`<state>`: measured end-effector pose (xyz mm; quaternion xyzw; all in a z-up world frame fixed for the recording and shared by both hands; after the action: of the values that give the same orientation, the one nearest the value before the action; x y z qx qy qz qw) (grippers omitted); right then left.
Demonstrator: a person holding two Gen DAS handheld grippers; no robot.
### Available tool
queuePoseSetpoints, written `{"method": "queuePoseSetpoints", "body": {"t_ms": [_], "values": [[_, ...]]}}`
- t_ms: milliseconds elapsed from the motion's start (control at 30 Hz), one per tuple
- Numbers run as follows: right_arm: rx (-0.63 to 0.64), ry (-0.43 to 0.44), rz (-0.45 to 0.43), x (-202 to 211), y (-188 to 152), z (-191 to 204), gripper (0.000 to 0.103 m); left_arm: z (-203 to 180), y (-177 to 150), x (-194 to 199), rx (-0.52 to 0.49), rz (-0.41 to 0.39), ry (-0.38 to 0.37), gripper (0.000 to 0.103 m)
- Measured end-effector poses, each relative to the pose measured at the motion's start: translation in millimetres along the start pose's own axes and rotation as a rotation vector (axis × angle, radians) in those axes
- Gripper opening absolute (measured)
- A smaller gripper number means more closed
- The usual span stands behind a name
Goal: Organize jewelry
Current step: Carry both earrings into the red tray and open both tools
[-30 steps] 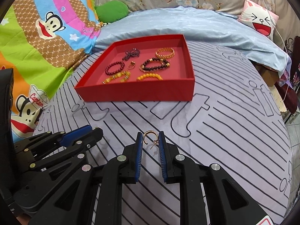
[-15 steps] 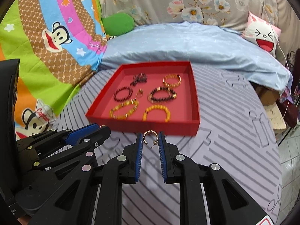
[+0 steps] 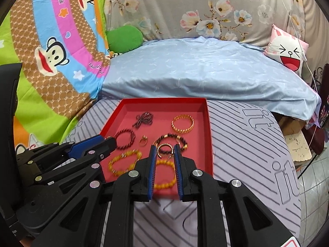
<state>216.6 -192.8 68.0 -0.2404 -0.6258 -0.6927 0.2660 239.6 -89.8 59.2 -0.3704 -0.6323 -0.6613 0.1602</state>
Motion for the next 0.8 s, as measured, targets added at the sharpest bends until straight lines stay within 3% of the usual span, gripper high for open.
{"method": "queuePoseSetpoints", "body": {"t_ms": [233, 800], "values": [[-0.020, -0.013, 0.026, -32.5, 9.2, -7.7, 0.017, 6.2, 13.6, -34.1, -0.008, 0.020, 0.014, 0.018], [-0.025, -0.028, 0.092, -87.4, 4.0, -13.5, 0.017, 18.1, 8.3, -90.1, -0.006, 0.091, 0.036, 0.018]]}}
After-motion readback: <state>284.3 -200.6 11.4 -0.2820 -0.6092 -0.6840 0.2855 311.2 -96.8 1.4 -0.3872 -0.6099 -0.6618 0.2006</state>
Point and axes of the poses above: each gripper's, at about its wrist camera, not at the fingertips, and x roughly against the way its jaws point, z to its left, y to its top, the point moved 6 cm from there along -x, roughly the way its jaws point
